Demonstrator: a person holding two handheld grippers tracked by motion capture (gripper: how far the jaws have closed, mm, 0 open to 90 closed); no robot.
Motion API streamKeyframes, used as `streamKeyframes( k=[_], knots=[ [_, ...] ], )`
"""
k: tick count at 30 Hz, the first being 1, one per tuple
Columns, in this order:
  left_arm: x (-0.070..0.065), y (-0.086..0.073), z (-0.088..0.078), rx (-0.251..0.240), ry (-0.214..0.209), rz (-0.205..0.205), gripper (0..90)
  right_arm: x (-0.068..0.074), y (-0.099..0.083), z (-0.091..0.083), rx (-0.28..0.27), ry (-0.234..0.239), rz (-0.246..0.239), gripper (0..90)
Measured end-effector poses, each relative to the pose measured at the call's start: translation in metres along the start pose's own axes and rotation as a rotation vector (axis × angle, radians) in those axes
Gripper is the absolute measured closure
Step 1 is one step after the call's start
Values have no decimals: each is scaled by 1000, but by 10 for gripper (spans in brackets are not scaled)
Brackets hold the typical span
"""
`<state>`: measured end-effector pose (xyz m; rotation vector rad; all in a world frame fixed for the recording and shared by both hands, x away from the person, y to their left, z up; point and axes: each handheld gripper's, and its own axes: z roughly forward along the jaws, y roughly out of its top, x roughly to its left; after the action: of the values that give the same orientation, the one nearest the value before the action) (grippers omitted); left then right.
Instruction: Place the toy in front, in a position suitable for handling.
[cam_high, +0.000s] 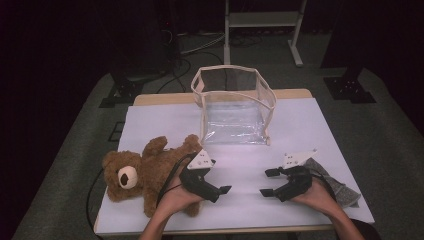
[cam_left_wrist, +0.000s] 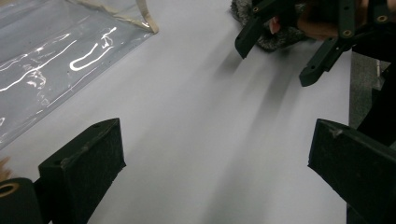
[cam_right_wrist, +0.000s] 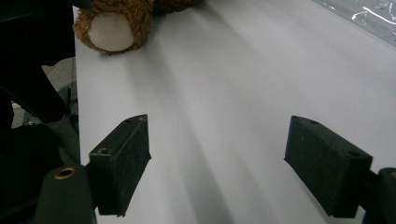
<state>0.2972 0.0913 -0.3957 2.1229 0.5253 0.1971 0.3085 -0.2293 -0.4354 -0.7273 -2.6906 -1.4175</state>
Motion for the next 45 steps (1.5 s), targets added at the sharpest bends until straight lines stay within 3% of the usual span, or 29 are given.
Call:
streamKeyframes(
  k=[14,28,41,45],
  knots=[
    [-3,4,-7,7,-28,41,46,2,0,2,14,-1,-11,204],
    [1,18,-45,8,-41,115,82,2,1,0,10,11,-16,205],
    [9,20,-78,-5,-53,126,132,5,2,3,21,26,-28,205],
    [13,19,-91,-6,-36,128,138,5,2,4,29,31,-28,205]
  ],
)
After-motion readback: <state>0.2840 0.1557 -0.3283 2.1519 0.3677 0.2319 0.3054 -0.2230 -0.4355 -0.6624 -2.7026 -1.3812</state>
